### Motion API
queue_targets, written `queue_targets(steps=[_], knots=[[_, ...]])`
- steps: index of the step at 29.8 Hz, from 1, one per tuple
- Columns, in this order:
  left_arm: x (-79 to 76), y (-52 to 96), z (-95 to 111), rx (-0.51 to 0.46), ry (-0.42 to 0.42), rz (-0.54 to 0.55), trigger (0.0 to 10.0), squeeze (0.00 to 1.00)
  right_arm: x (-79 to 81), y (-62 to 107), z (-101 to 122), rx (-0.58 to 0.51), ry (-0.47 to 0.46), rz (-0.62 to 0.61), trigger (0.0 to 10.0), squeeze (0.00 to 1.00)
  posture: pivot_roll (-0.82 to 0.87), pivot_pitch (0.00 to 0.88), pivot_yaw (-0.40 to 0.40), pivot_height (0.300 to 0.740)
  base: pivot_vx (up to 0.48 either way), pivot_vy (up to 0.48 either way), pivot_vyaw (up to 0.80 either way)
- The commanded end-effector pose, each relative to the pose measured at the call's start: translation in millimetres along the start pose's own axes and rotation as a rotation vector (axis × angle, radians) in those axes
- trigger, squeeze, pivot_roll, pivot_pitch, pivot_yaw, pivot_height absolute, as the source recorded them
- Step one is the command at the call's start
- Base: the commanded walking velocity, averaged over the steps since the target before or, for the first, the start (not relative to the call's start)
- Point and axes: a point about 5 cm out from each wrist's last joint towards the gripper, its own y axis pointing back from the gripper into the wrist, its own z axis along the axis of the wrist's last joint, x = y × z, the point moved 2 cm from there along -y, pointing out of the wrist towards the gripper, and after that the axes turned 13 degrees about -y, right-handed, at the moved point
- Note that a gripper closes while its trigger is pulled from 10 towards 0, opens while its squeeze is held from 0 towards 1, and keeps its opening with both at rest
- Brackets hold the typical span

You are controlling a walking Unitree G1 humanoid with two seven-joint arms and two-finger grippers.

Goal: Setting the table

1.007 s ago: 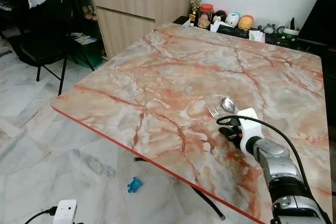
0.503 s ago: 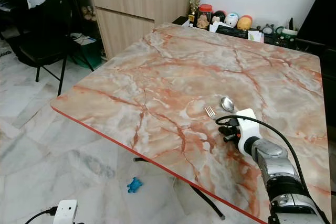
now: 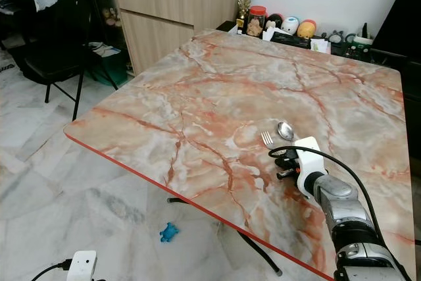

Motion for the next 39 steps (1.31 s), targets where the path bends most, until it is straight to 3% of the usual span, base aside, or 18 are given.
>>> queue_targets(steps=[1, 2, 3, 4, 9, 14, 15, 17, 19, 21, 23, 24, 27, 29, 39], knots=[[0.2, 0.4, -4, 0.014, 0.001, 0.003, 10.0, 0.00, 1.4, -2.2, -8, 0.015, -0.013, -0.024, 0.0, 0.00, 0.08, 0.000, -0.012, 0.740, 0.000, 0.000, 0.00], [0.2, 0.4, -4, 0.014, 0.001, 0.003, 10.0, 0.00, 1.4, -2.2, -8, 0.015, -0.013, -0.024, 0.0, 0.00, 0.08, 0.000, -0.012, 0.740, 0.000, 0.000, 0.00], [0.5, 0.4, -4, 0.014, -0.001, 0.005, 10.0, 0.00, 5.3, -4.6, -6, -0.003, 0.004, -0.033, 2.0, 0.00, 0.08, 0.000, -0.012, 0.740, 0.000, 0.000, 0.00], [0.6, 0.4, -4, 0.014, -0.001, 0.006, 10.0, 0.00, 9.3, -6.3, -5, -0.021, 0.025, -0.028, 9.9, 0.00, 0.08, 0.000, -0.012, 0.740, 0.000, 0.000, 0.00], [0.6, 0.4, -3, 0.014, -0.004, 0.010, 10.0, 0.00, 24.5, -11.2, 5, -0.146, -0.012, -0.017, 10.0, 0.00, 0.08, 0.000, -0.014, 0.740, 0.000, 0.000, 0.00], [0.4, 0.4, -4, 0.013, -0.006, 0.018, 10.0, 0.00, 51.1, -17.8, 0, -0.246, -0.016, -0.018, 10.0, 0.00, 0.09, 0.000, -0.017, 0.740, 0.000, 0.000, 0.00], [0.4, 0.4, -4, 0.013, -0.006, 0.018, 10.0, 0.00, 51.1, -17.8, 0, -0.246, -0.016, -0.018, 10.0, 0.00, 0.09, 0.000, -0.017, 0.740, 0.000, 0.000, 0.00], [0.8, 0.5, -3, 0.011, -0.004, 0.021, 10.0, 0.00, 46.1, -12.6, 16, -0.387, -0.027, -0.130, 10.0, 0.00, 0.09, 0.000, -0.018, 0.740, 0.000, 0.000, 0.00], [0.7, 0.5, -4, 0.010, -0.003, 0.022, 10.0, 0.00, 41.6, -10.2, 19, -0.419, -0.030, -0.185, 10.0, 0.00, 0.09, 0.000, -0.023, 0.740, 0.000, 0.000, 0.00], [0.7, 0.6, -3, 0.005, 0.004, 0.024, 10.0, 0.00, 37.6, -3.7, 27, -0.482, 0.060, -0.253, 10.0, 0.00, 0.09, 0.000, -0.032, 0.740, 0.000, 0.000, 0.00], [1.4, 0.7, -3, -0.004, 0.019, 0.029, 10.0, 0.00, 35.7, 8.2, 40, -0.617, 0.003, -0.287, 10.0, 0.00, 0.10, 0.000, -0.038, 0.740, 0.000, 0.000, 0.00], [1.4, 0.7, -3, -0.004, 0.019, 0.029, 10.0, 0.00, 35.7, 8.2, 40, -0.617, 0.003, -0.287, 10.0, 0.00, 0.10, 0.000, -0.038, 0.740, 0.000, 0.000, 0.00], [1.7, 0.6, -2, -0.009, 0.025, 0.032, 10.0, 0.00, 42.3, 21.9, 52, -0.748, -0.017, -0.290, 10.0, 0.00, 0.09, 0.000, -0.044, 0.740, 0.000, 0.000, 0.00], [0.5, 0.6, -1, -0.012, 0.028, 0.033, 10.0, 0.00, 53.2, 27.0, 48, -0.778, -0.010, -0.270, 10.0, 0.00, 0.09, 0.000, -0.049, 0.740, 0.000, 0.000, 0.00], [-0.4, 0.8, -3, -0.014, 0.022, 0.035, 10.0, 0.00, 63.4, 39.2, 18, -0.782, -0.084, -0.293, 10.0, 0.00, 0.09, 0.000, -0.051, 0.740, 0.000, 0.000, 0.00]])
